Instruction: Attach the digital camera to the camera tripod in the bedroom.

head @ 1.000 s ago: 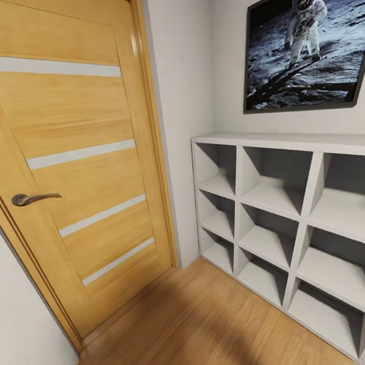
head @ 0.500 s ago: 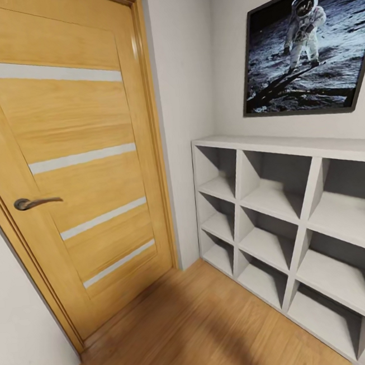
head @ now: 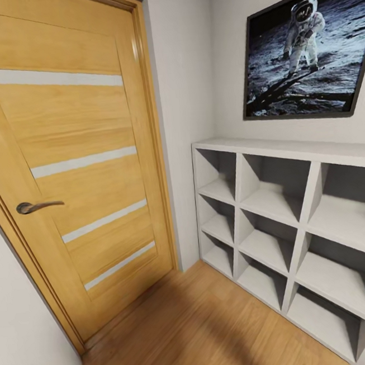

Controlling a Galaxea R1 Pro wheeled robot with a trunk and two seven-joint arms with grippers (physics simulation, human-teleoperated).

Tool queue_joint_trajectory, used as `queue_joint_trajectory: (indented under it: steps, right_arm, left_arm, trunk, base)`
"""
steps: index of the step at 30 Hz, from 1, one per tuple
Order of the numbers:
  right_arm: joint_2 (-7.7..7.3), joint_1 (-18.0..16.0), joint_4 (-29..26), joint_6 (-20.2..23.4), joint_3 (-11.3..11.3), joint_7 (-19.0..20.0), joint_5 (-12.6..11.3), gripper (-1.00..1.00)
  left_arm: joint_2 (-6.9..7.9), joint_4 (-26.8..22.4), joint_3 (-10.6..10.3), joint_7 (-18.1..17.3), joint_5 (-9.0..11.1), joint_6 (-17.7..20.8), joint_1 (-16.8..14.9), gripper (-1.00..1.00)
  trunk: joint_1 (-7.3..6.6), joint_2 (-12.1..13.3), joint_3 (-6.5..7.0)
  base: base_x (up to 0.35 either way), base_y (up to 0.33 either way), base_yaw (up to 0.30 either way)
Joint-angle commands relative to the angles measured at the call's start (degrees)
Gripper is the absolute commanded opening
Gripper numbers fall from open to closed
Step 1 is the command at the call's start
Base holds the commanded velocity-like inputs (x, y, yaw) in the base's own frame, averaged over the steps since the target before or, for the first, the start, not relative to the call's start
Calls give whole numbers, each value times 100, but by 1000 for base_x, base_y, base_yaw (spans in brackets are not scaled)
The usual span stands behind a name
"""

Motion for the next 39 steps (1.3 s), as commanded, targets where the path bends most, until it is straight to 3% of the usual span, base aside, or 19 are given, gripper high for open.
queue_joint_trajectory:
  steps: [1,20,31,33,39]
  right_arm:
    - [-7,-8,17,-32,43,17,-35,100]
    - [25,-8,25,30,43,23,-39,100]
    - [41,-8,25,50,32,21,-43,100]
    - [38,-8,25,55,29,22,-40,100]
    - [18,-8,25,51,37,23,-34,100]
  left_arm:
    - [6,-1,-41,-21,47,25,-4,-100]
    - [19,8,-26,-25,168,32,-4,-100]
    - [124,2,-26,-155,158,60,-4,-100]
    - [168,3,-29,-586,154,57,-4,-100]
    - [260,7,-34,-1258,160,44,-4,-100]
  trunk:
    - [-23,38,12]
    - [-440,800,353]
    - [-682,1241,551]
    - [-725,1321,587]
    - [-857,1562,694]
  base:
    - [0,0,0]
    - [0,0,0]
    - [0,0,0]
    - [0,0,0]
    - [0,0,0]
